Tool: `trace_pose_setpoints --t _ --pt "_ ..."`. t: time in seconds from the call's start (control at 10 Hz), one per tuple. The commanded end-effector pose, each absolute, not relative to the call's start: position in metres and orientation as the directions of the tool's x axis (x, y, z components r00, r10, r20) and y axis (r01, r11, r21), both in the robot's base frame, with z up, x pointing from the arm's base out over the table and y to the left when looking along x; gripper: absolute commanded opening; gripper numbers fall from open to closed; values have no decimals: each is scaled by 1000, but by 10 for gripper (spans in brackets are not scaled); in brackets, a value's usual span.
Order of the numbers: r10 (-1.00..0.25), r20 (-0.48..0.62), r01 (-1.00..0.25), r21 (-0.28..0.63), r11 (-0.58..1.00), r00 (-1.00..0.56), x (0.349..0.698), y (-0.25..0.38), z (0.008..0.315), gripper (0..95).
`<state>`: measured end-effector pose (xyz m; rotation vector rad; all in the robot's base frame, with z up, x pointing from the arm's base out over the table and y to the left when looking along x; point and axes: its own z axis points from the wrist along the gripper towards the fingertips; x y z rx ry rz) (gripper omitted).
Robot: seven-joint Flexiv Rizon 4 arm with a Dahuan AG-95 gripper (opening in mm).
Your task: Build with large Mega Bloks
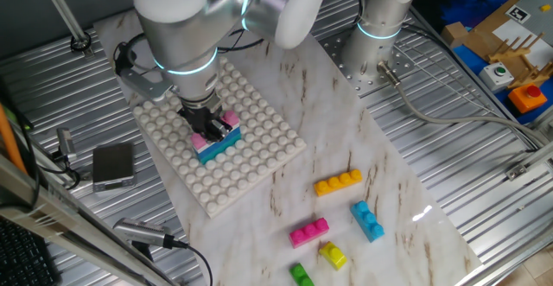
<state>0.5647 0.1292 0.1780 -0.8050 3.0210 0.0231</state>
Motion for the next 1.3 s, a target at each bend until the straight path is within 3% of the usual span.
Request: trace_pose_setpoints --t 0.1,0.5,1.3 --pt "-533 -35 -534 10 846 -845 562 128 179 0" --pt "-515 -33 -516 43 856 -857 562 128 179 0" --pt "-383 -2 -382 52 923 -924 508 239 151 0"
